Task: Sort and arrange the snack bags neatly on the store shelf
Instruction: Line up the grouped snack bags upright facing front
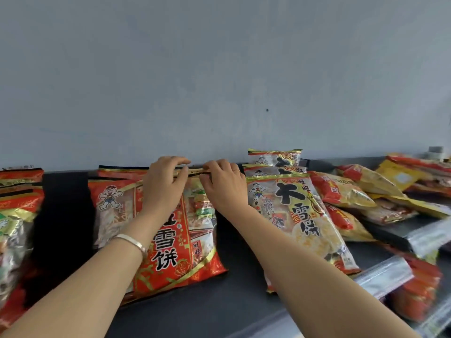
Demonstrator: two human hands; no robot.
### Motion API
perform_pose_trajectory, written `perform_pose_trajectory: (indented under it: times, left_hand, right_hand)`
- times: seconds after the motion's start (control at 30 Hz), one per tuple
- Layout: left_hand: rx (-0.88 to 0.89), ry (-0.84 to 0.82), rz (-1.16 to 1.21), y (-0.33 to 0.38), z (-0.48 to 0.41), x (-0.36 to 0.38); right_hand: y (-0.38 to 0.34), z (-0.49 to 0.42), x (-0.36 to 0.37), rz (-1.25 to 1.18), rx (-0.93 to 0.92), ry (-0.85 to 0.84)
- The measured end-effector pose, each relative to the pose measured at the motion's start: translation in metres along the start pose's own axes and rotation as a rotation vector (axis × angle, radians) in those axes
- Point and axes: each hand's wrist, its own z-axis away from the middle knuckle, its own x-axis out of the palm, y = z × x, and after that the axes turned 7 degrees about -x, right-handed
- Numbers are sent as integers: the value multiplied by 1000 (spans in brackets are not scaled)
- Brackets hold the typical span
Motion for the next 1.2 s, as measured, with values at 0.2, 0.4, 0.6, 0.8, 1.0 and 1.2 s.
perform_pose_trajectory:
  times: [0.2, 0.4, 0.6, 0.8, 1.0, 1.2]
  left_hand:
    - [40, -146, 25, 46, 22, 47]
    - [24, -218, 14, 104, 31, 111]
    - [63, -313, 38, 194, 42, 205]
    - [-33, -477, 57, 249, 47, 288]
    - [-73, -531, 17, 267, 36, 333]
    - [24, -516, 65, 283, 22, 369]
  right_hand:
    - [75, 25, -33, -3, 176, 10]
    - [161, 46, -63, -16, 195, 28]
    - [274, 68, -108, 25, 201, 30]
    - [366, 85, -130, 36, 289, 16]
    - [413, 86, -140, 33, 341, 68]
    - [447, 78, -149, 96, 378, 69]
